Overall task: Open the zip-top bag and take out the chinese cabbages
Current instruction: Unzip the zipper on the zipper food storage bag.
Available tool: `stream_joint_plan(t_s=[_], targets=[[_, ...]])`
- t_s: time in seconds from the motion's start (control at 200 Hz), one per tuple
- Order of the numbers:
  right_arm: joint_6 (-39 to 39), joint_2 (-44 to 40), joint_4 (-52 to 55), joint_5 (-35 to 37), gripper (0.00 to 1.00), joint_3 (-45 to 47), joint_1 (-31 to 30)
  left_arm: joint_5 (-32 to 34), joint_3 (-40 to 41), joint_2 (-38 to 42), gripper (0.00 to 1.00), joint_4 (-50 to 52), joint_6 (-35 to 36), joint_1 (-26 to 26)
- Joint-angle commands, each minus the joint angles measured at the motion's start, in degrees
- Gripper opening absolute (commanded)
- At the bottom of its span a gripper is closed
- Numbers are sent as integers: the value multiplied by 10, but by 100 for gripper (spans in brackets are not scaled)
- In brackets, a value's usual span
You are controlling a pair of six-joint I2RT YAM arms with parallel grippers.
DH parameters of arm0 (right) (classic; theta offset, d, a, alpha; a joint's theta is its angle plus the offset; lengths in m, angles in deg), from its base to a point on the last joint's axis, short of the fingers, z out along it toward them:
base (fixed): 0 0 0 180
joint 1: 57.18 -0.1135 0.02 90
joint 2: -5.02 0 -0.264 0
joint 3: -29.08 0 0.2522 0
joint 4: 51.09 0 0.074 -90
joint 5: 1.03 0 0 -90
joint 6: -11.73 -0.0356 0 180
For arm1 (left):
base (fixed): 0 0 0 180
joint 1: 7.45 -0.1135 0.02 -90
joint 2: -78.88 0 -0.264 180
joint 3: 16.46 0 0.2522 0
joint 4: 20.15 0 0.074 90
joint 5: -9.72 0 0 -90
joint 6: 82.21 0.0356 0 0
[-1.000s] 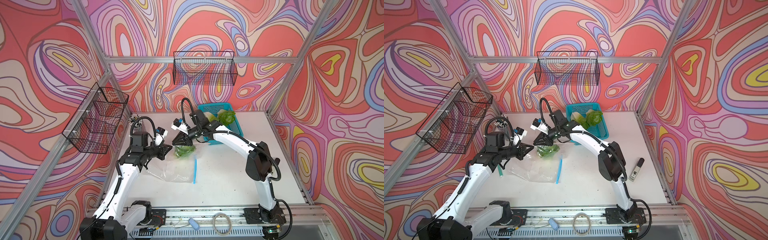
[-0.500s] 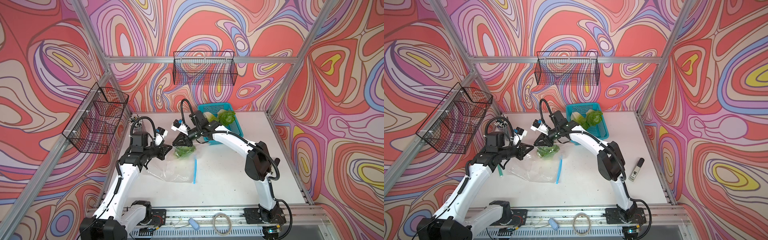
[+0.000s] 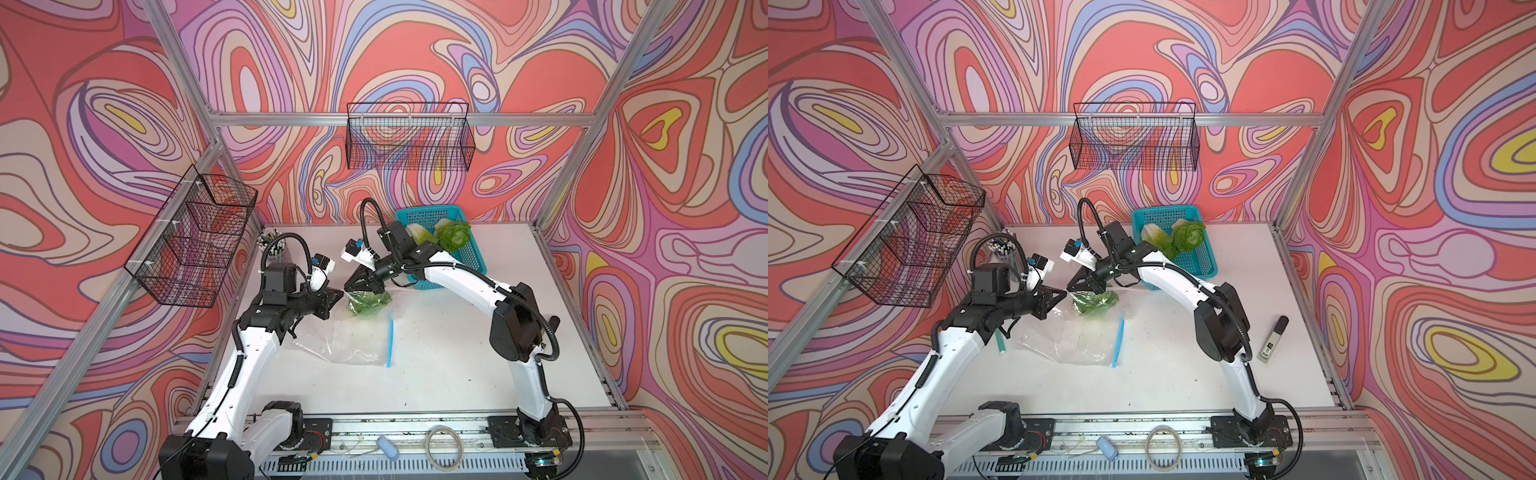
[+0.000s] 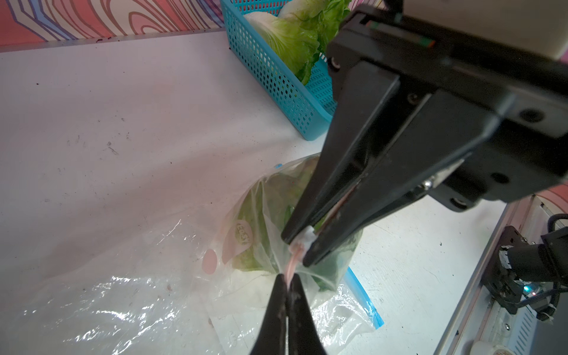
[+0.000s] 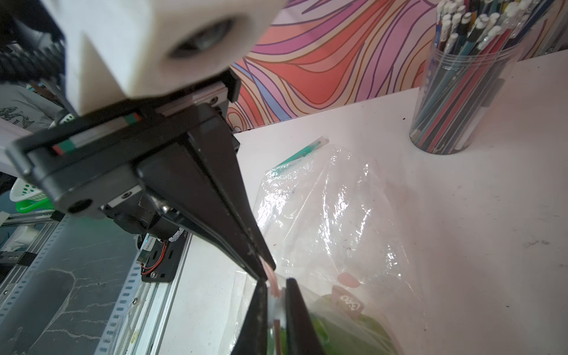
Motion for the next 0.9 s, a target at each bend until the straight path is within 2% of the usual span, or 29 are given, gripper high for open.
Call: stream_joint_plan(t_s=[0.0,0.896], targets=[[19,-18,5,27,0,13,10,30,1,8,0,-10,-5,2],[-6,-117,-30,77,0,151,87,155,5,32,0,-22,-27,2]])
